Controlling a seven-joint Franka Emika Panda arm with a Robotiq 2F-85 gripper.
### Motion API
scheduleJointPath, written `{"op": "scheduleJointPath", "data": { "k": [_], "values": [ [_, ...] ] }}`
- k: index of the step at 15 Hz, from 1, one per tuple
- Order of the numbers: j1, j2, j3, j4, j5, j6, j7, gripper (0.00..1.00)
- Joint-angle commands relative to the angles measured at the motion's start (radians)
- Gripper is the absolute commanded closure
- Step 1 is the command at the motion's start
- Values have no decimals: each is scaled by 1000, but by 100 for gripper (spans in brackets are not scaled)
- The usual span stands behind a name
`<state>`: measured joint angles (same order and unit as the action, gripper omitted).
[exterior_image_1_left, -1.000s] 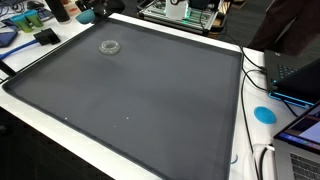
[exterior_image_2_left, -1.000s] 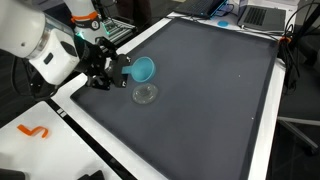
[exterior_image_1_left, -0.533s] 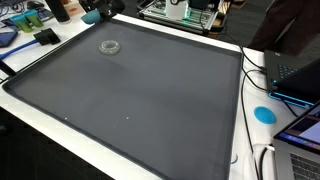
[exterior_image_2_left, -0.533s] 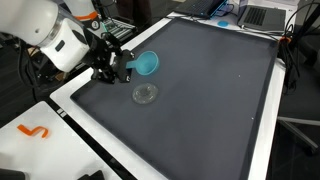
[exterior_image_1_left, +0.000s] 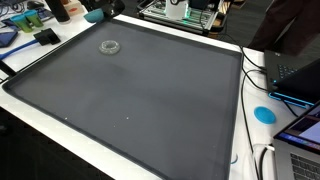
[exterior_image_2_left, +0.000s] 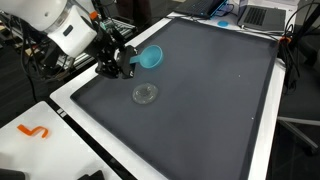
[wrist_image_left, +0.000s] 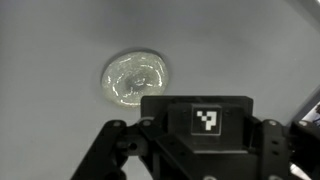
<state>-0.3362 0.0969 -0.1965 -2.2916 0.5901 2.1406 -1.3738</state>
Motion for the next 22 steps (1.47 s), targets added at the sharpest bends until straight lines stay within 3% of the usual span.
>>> {"op": "scheduleJointPath", "data": {
  "k": [1, 12, 22],
  "values": [
    [34, -58, -8, -53, -36, 54, 26, 72],
    [96, -116, 1, -55, -235, 101, 159, 72],
    [148, -226, 27, -12, -611, 53, 325, 72]
  ]
}}
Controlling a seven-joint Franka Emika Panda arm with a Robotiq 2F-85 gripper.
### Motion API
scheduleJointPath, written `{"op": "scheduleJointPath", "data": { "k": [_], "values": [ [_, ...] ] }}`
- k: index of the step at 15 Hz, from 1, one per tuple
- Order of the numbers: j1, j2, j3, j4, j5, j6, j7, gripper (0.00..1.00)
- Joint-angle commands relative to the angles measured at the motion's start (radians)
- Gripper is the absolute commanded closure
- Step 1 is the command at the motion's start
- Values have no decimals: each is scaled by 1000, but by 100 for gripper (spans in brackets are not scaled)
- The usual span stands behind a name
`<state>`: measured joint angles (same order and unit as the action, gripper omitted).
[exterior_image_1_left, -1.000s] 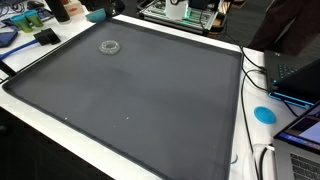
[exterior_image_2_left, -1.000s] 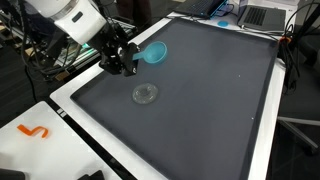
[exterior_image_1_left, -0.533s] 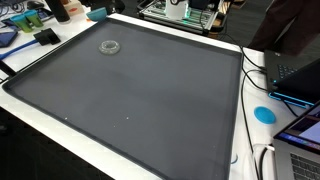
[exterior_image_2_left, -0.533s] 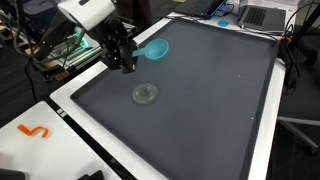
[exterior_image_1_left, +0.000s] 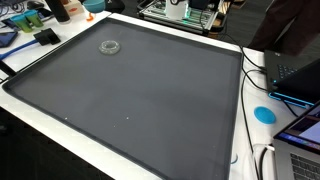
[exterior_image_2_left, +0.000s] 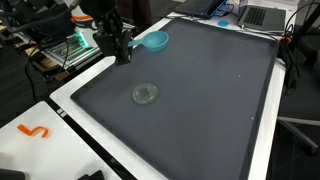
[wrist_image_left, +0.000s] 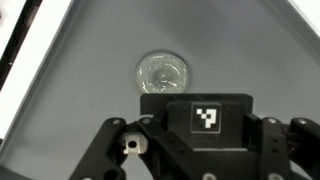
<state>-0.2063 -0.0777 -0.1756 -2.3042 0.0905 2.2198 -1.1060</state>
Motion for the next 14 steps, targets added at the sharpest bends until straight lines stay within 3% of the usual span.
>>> {"op": "scheduleJointPath", "data": {
  "k": [1, 8, 12, 13, 14],
  "values": [
    [25, -63, 11, 10, -143, -39, 65, 72],
    [69, -88, 38, 111, -270, -171, 83, 72],
    [82, -87, 44, 156, -292, -232, 79, 72],
    [83, -77, 35, 142, -258, -195, 65, 72],
    [85, -77, 35, 148, -259, -197, 65, 47]
  ]
}}
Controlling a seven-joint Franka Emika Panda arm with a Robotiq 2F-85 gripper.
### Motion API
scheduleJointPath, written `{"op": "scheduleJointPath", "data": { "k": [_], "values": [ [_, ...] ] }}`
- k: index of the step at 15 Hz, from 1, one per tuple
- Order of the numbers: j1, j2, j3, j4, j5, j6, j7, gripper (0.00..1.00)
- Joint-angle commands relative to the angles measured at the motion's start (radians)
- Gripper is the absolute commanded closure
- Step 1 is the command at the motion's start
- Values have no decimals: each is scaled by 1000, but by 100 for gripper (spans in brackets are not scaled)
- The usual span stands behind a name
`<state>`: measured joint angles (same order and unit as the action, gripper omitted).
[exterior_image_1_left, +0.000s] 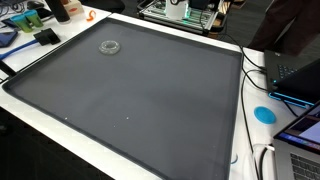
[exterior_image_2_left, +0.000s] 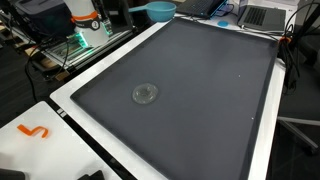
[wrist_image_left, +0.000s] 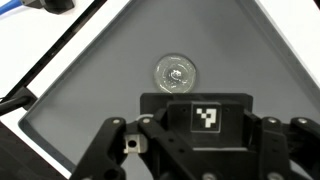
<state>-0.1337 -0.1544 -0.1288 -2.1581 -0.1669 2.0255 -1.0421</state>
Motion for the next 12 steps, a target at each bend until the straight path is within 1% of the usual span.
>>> {"op": "scheduleJointPath", "data": {
  "k": [1, 10, 11, 12],
  "values": [
    [12, 1, -11, 2, -2, -3, 1, 47],
    [12, 5, -12, 2, -1, -3, 1, 47],
    [12, 5, -12, 2, -1, -3, 1, 72],
    [12, 19, -6, 5, -25, -14, 21, 72]
  ]
}}
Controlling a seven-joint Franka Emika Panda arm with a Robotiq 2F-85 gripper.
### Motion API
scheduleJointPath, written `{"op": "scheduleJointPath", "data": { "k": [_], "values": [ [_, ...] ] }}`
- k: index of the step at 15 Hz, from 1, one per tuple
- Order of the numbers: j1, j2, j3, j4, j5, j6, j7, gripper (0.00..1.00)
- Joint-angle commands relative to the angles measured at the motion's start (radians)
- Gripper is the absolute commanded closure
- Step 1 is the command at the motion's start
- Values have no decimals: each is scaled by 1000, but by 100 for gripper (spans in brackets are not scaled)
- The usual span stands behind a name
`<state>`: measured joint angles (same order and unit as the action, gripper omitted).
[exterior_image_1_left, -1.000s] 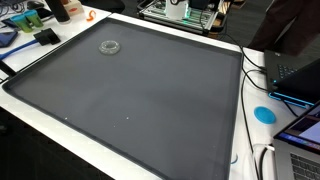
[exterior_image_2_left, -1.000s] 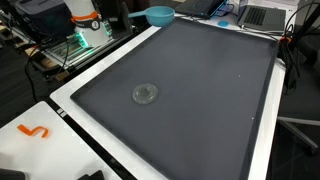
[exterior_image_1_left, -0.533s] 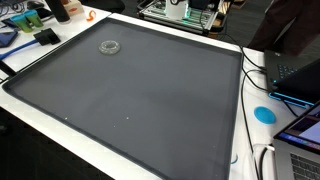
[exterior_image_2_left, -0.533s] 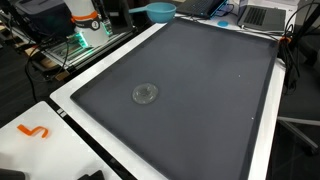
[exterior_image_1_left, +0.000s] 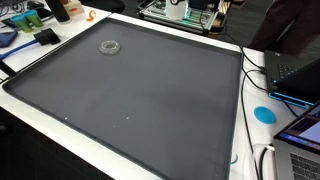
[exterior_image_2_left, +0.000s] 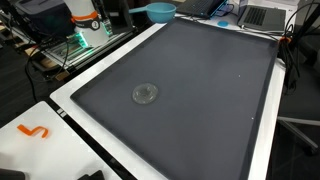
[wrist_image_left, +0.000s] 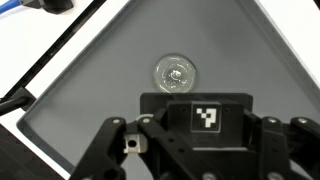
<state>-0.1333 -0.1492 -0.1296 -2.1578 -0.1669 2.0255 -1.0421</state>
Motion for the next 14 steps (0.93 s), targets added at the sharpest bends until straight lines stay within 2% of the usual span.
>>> {"op": "scheduleJointPath", "data": {
  "k": [1, 10, 14],
  "values": [
    [10, 42, -7, 11, -34, -15, 7, 72],
    [-2, 250, 2, -22, -174, 54, -20, 72],
    [-2, 321, 4, -43, -244, 114, 18, 72]
  ]
}}
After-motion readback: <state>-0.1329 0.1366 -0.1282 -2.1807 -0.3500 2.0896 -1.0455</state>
